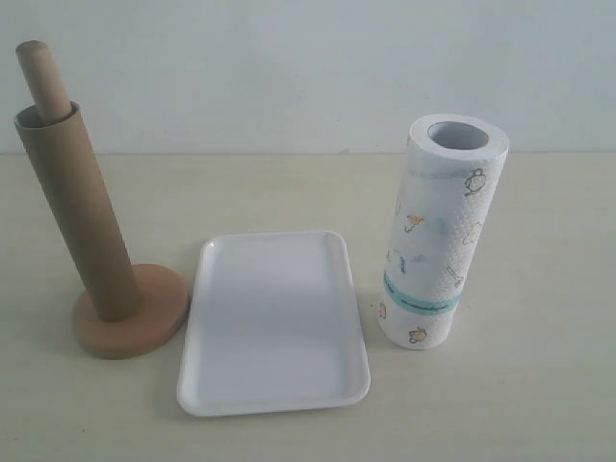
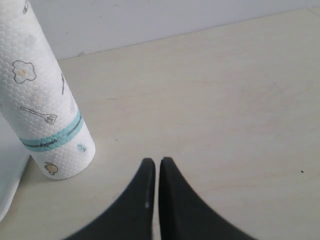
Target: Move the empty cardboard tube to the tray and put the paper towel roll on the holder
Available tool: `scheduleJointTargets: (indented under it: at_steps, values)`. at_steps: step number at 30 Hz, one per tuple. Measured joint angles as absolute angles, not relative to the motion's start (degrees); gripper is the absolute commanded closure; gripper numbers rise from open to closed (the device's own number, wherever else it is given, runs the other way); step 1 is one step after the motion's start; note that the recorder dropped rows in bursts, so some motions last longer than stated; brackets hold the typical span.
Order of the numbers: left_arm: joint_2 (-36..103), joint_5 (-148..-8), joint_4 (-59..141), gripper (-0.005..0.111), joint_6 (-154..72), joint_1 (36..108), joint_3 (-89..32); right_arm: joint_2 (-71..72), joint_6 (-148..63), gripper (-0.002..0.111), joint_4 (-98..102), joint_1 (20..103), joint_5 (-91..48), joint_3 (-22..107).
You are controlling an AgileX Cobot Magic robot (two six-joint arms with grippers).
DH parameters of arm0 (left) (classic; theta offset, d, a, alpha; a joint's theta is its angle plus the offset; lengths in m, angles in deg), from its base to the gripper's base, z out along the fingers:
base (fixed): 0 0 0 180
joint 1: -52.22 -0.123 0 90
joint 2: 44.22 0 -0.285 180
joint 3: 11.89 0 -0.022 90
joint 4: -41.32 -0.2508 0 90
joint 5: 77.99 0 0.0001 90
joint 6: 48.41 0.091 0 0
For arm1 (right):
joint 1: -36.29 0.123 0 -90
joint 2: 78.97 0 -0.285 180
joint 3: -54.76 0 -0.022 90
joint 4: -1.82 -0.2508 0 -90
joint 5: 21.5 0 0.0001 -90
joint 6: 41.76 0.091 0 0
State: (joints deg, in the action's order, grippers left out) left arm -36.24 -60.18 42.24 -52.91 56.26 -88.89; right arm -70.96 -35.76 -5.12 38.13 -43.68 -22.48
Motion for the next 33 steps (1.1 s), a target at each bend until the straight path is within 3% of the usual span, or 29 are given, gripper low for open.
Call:
scheduleJointTargets:
  at_steps: [12, 22, 29, 33]
  values:
    - [-36.2, -59.8, 44.6, 0.102, -53.3, 56.3, -88.5, -71.0, -35.8, 0.106, -5.1, 38.1, -43.7, -22.5]
    - [-36.4, -61.4, 60.2, 0.102, -53.4, 56.3, -71.4, -71.0, -35.8, 0.106, -5.1, 38.1, -43.7, -22.5]
    - [-36.5, -70.9, 61.3, 0.102, -53.5, 56.3, -69.2, -71.0, -35.8, 0.106, -5.1, 38.1, -43.7, -22.5]
    - [-36.5, -83.2, 64.9, 0.102, -54.9, 56.3, -69.2, -71.0, -35.8, 0.106, -5.1, 38.1, -43.7, -22.5]
